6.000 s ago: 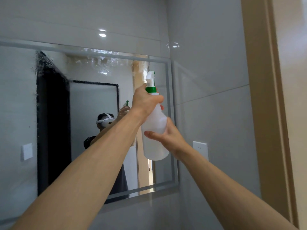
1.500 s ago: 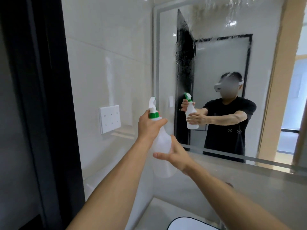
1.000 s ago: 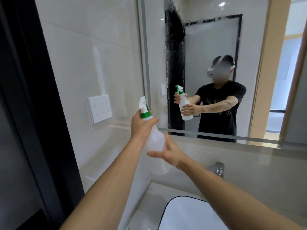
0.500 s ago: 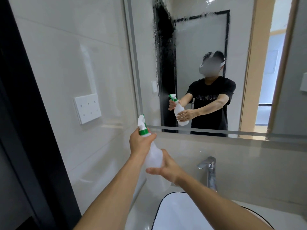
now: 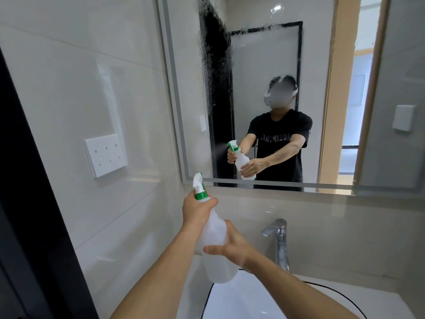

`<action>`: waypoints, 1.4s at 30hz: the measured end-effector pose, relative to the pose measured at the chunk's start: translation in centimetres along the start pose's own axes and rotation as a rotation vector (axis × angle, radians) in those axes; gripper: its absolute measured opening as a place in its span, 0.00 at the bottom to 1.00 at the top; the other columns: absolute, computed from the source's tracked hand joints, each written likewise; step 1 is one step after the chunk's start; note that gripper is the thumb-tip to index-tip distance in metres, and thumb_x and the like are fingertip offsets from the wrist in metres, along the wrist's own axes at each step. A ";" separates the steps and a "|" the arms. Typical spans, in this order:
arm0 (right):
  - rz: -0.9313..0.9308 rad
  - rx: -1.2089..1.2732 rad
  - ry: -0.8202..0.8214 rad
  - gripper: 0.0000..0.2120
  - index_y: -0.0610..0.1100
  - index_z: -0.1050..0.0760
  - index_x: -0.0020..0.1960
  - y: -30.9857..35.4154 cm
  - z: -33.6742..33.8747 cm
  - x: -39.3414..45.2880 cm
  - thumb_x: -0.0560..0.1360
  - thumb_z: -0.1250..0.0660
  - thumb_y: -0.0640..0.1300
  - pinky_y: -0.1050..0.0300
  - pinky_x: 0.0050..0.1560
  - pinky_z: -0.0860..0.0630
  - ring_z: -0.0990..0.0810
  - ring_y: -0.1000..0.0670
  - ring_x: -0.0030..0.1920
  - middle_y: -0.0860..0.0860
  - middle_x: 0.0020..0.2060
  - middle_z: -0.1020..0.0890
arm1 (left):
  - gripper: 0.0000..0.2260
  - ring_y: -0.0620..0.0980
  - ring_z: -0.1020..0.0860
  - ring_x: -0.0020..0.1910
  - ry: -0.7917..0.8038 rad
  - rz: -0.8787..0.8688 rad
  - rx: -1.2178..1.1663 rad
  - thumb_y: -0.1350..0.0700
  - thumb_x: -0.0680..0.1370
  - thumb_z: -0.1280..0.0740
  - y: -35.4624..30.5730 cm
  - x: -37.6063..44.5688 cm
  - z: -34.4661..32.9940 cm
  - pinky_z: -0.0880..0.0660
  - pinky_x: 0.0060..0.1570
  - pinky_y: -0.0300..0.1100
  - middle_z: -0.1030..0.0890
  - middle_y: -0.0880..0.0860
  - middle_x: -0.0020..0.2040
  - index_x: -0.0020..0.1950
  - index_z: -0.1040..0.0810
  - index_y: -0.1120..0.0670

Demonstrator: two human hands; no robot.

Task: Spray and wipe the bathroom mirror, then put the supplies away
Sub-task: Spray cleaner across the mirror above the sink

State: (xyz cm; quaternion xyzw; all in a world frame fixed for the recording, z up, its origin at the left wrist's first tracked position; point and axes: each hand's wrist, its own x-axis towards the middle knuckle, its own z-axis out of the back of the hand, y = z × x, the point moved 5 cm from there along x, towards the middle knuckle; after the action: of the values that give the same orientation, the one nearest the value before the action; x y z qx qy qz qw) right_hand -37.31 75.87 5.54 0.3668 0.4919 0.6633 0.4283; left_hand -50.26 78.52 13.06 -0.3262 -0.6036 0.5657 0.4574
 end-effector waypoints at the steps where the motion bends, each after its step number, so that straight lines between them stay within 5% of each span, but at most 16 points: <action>1: -0.010 0.003 -0.003 0.30 0.49 0.34 0.64 -0.3 0.2 -0.1 0.68 0.21 0.47 0.58 0.51 0.22 0.21 0.52 0.56 0.51 0.57 0.22 | 0.13 0.53 0.20 0.37 0.009 0.002 0.011 0.53 0.60 0.27 0.1 -0.1 -0.3 0.24 0.41 0.46 0.18 0.52 0.38 0.43 0.20 0.54; 12: -0.023 -0.045 -0.109 0.34 0.49 0.34 0.64 -0.9 3.7 -1.0 0.64 0.20 0.51 0.49 0.57 0.21 0.20 0.50 0.57 0.52 0.56 0.21 | 0.12 0.52 0.20 0.41 0.093 -0.041 -0.002 0.59 0.67 0.25 -0.3 -0.4 -4.3 0.28 0.40 0.41 0.18 0.53 0.43 0.49 0.20 0.56; 17: -0.006 -0.057 -0.125 0.31 0.48 0.35 0.65 -0.3 5.1 -1.5 0.69 0.20 0.46 0.56 0.52 0.23 0.22 0.55 0.53 0.55 0.54 0.24 | 0.13 0.52 0.19 0.45 0.119 -0.059 -0.032 0.62 0.69 0.26 -1.4 -0.5 -5.8 0.27 0.41 0.39 0.16 0.53 0.48 0.52 0.20 0.55; 21: -0.013 -0.057 -0.163 0.35 0.51 0.34 0.63 -0.8 6.1 -2.1 0.62 0.20 0.54 0.46 0.60 0.22 0.21 0.51 0.56 0.53 0.55 0.22 | 0.12 0.51 0.19 0.43 0.147 -0.068 -0.025 0.62 0.69 0.26 -1.5 -0.8 -7.1 0.27 0.40 0.40 0.16 0.53 0.46 0.51 0.20 0.55; 26: -0.025 -0.036 -0.178 0.32 0.46 0.35 0.66 -1.4 7.0 -3.1 0.69 0.20 0.45 0.58 0.50 0.23 0.22 0.55 0.54 0.52 0.55 0.23 | 0.12 0.51 0.23 0.36 0.185 -0.065 0.007 0.57 0.64 0.26 -1.3 -1.5 -8.7 0.28 0.39 0.41 0.20 0.51 0.38 0.45 0.22 0.54; 32: -0.031 0.002 -0.219 0.36 0.46 0.36 0.67 -2.0 8.3 -3.9 0.66 0.21 0.48 0.59 0.49 0.24 0.21 0.53 0.56 0.51 0.58 0.22 | 0.13 0.51 0.24 0.35 0.229 -0.069 -0.014 0.56 0.60 0.27 -1.6 -2.2 -10.7 0.28 0.40 0.45 0.22 0.50 0.37 0.42 0.25 0.52; 38: -0.025 -0.020 -0.256 0.36 0.49 0.36 0.67 -1.9 10.0 -4.1 0.66 0.20 0.50 0.50 0.58 0.22 0.21 0.51 0.59 0.51 0.58 0.22 | 0.13 0.52 0.20 0.44 0.259 -0.072 -0.054 0.63 0.68 0.27 -2.5 -2.4 -12.1 0.24 0.47 0.45 0.17 0.51 0.46 0.51 0.20 0.53; 42: 0.028 -0.053 -0.282 0.32 0.48 0.34 0.65 0.1 11.1 -3.5 0.68 0.20 0.47 0.56 0.51 0.25 0.22 0.53 0.57 0.53 0.56 0.23 | 0.14 0.48 0.20 0.44 0.251 -0.137 -0.083 0.64 0.68 0.27 -5.0 -2.2 -12.3 0.25 0.45 0.42 0.17 0.49 0.50 0.52 0.21 0.55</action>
State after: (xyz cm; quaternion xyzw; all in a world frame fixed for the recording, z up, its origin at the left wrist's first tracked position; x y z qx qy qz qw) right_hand -25.93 76.35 8.16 0.4517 0.4043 0.6238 0.4934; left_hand -37.47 80.50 16.81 -0.3712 -0.5853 0.4625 0.5530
